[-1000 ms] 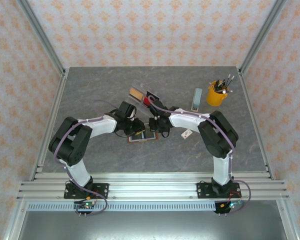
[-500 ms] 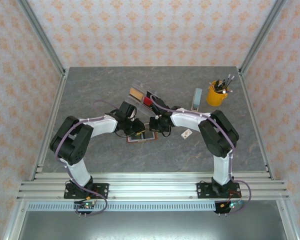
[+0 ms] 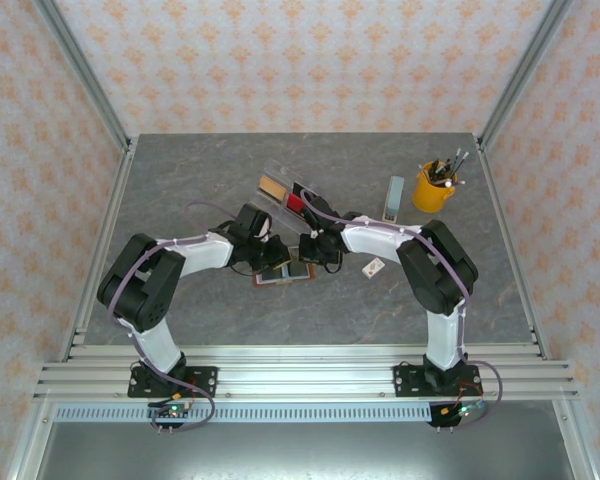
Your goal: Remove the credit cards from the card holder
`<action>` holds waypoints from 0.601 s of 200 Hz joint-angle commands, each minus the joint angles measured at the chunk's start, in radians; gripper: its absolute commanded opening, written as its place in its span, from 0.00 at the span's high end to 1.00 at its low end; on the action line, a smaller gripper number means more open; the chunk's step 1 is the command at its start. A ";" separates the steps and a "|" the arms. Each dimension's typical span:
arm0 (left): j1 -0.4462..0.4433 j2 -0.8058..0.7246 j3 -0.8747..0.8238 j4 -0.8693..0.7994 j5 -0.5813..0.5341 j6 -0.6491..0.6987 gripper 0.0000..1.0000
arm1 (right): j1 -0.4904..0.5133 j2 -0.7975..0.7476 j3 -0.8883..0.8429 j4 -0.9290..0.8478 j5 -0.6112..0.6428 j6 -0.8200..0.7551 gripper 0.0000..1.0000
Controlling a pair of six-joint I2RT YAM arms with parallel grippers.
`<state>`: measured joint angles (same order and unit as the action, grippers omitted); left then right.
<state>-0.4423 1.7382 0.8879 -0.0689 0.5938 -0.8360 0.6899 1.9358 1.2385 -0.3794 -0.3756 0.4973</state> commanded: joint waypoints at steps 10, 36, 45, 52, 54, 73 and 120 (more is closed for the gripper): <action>0.005 -0.048 -0.017 0.023 0.001 0.024 0.92 | 0.005 0.062 -0.039 -0.033 -0.011 0.010 0.83; 0.014 -0.082 -0.015 -0.060 -0.044 0.061 0.98 | 0.005 0.054 -0.045 -0.035 -0.003 0.010 0.82; 0.017 -0.099 -0.011 -0.098 -0.064 0.079 0.99 | 0.004 0.049 -0.047 -0.035 -0.002 0.011 0.80; 0.020 -0.112 -0.010 -0.127 -0.078 0.094 1.00 | 0.002 0.045 -0.048 -0.035 -0.002 0.011 0.80; 0.020 -0.116 -0.009 -0.136 -0.081 0.098 1.00 | 0.002 0.044 -0.048 -0.034 -0.003 0.011 0.80; 0.027 -0.154 -0.001 -0.222 -0.126 0.139 1.00 | 0.000 0.029 -0.050 -0.022 -0.016 0.009 0.78; 0.061 -0.271 0.008 -0.337 -0.174 0.191 1.00 | -0.001 -0.039 -0.048 0.034 -0.093 0.003 0.73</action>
<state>-0.4000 1.5360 0.8780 -0.2970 0.4843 -0.7029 0.6880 1.9285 1.2217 -0.3367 -0.4202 0.4973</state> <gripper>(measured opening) 0.065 0.255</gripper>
